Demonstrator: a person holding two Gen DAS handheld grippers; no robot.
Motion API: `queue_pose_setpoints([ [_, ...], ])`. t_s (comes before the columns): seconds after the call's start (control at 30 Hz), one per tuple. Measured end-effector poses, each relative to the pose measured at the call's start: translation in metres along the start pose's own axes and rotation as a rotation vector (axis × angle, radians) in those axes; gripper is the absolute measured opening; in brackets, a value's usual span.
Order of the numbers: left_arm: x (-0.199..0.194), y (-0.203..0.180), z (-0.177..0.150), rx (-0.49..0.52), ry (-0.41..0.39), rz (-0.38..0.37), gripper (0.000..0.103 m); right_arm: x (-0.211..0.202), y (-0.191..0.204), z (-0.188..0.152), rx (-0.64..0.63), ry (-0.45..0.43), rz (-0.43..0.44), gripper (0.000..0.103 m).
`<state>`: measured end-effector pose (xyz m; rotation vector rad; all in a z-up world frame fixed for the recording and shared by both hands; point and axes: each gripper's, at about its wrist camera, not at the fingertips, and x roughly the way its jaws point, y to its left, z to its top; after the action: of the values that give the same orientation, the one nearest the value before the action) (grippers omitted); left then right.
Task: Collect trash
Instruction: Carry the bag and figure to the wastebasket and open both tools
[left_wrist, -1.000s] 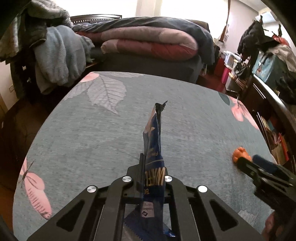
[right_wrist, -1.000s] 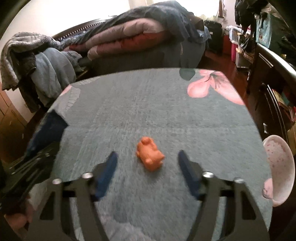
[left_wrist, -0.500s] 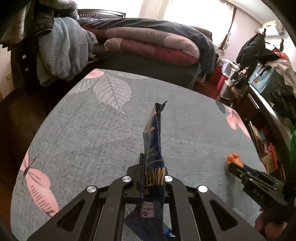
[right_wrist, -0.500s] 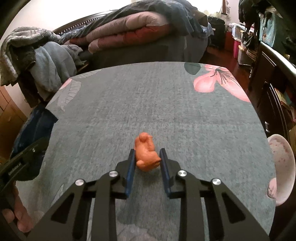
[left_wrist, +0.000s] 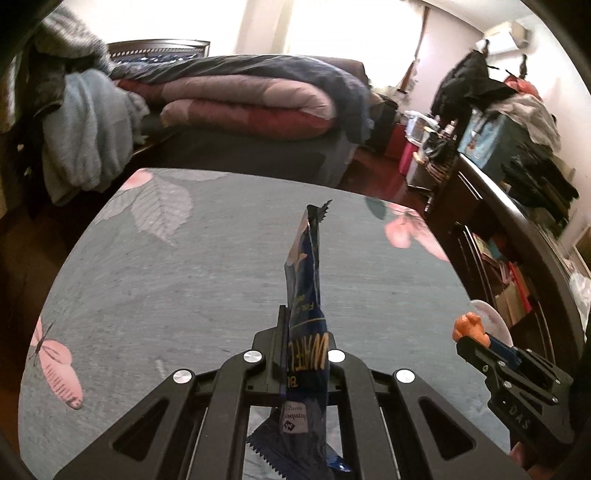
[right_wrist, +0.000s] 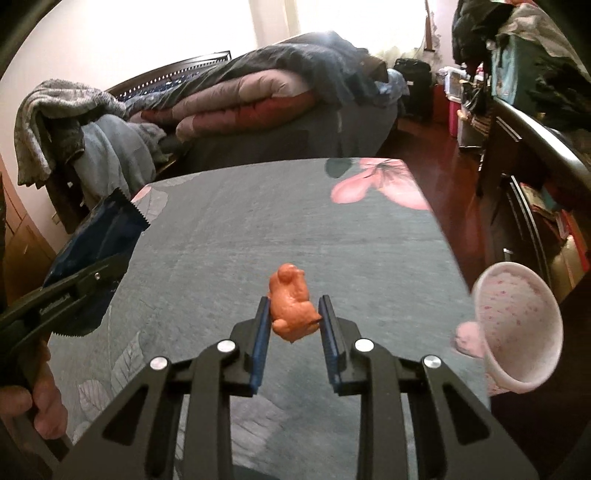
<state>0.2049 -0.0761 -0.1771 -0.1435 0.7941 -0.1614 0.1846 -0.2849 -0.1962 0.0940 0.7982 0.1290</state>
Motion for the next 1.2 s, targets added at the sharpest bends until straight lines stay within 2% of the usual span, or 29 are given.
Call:
queue_pose_setpoints([
  [0.5, 0.005, -0.087, 0.003, 0.158, -0.006, -0.05, 0.006, -0.032, -0.066, -0.022, 0.107, -0.057, -0.029, 0.027],
  [1.2, 0.036, -0.222, 0.007, 0.395, 0.003, -0.232, 0.006, -0.057, -0.181, -0.039, 0.288, -0.115, -0.177, 0.027],
])
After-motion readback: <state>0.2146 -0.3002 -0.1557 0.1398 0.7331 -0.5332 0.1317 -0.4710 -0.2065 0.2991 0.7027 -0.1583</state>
